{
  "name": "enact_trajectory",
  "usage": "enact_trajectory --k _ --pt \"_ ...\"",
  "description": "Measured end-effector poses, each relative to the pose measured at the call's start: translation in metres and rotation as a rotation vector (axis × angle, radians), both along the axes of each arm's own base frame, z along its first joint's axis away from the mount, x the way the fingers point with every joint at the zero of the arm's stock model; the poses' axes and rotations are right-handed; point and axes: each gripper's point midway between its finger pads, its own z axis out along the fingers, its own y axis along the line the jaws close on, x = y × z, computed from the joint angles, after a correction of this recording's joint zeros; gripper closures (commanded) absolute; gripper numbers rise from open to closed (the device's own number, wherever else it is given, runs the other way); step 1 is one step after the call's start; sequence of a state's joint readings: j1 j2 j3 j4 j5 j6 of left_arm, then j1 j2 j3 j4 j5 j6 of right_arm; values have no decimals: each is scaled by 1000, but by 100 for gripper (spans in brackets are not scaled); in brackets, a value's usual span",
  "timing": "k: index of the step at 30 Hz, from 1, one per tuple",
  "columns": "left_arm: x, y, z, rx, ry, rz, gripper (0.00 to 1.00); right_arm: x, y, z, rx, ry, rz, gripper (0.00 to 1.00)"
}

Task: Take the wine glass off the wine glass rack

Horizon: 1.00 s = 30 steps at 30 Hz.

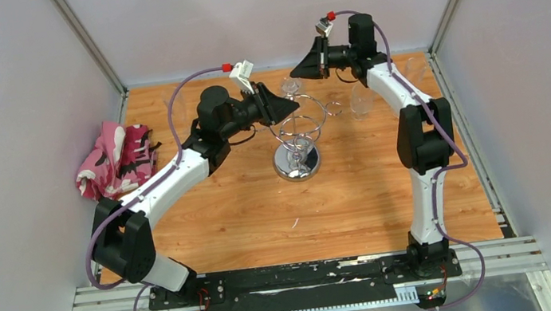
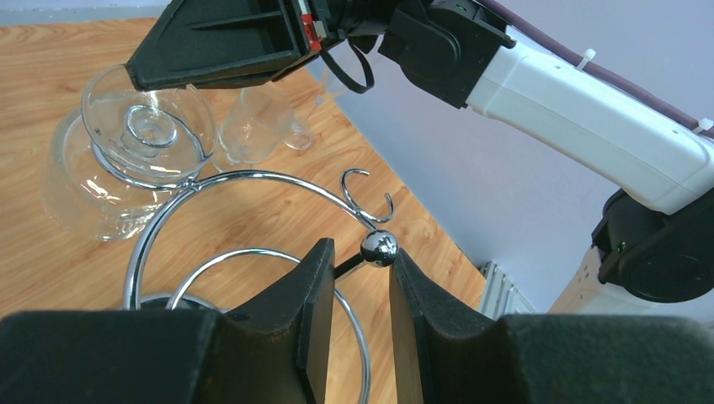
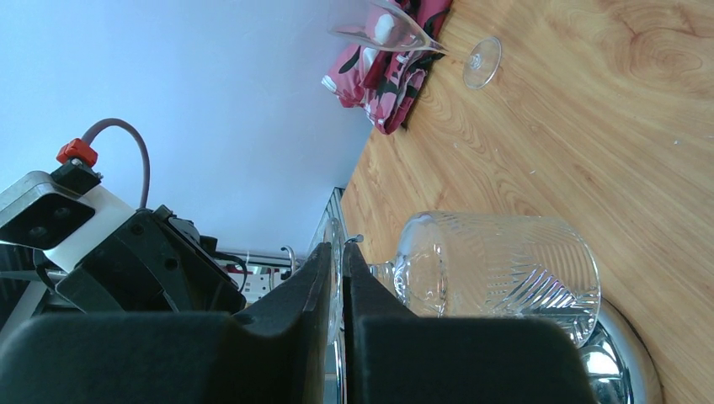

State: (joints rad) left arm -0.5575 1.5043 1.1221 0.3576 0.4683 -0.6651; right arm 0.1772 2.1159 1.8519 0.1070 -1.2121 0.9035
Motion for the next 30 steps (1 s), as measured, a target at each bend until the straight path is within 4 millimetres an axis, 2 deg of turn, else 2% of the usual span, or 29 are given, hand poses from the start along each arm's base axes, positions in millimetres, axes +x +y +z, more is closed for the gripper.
enact_trajectory --k 9,22,30 --pt "0 0 0 0 0 -3 100 1 -7 -11 -2 28 -15 100" --pt "3 1 -1 -2 -2 2 100 5 -10 7 54 33 -25 100" --pt "3 1 -1 -2 -2 2 100 6 -15 3 59 40 -28 100"
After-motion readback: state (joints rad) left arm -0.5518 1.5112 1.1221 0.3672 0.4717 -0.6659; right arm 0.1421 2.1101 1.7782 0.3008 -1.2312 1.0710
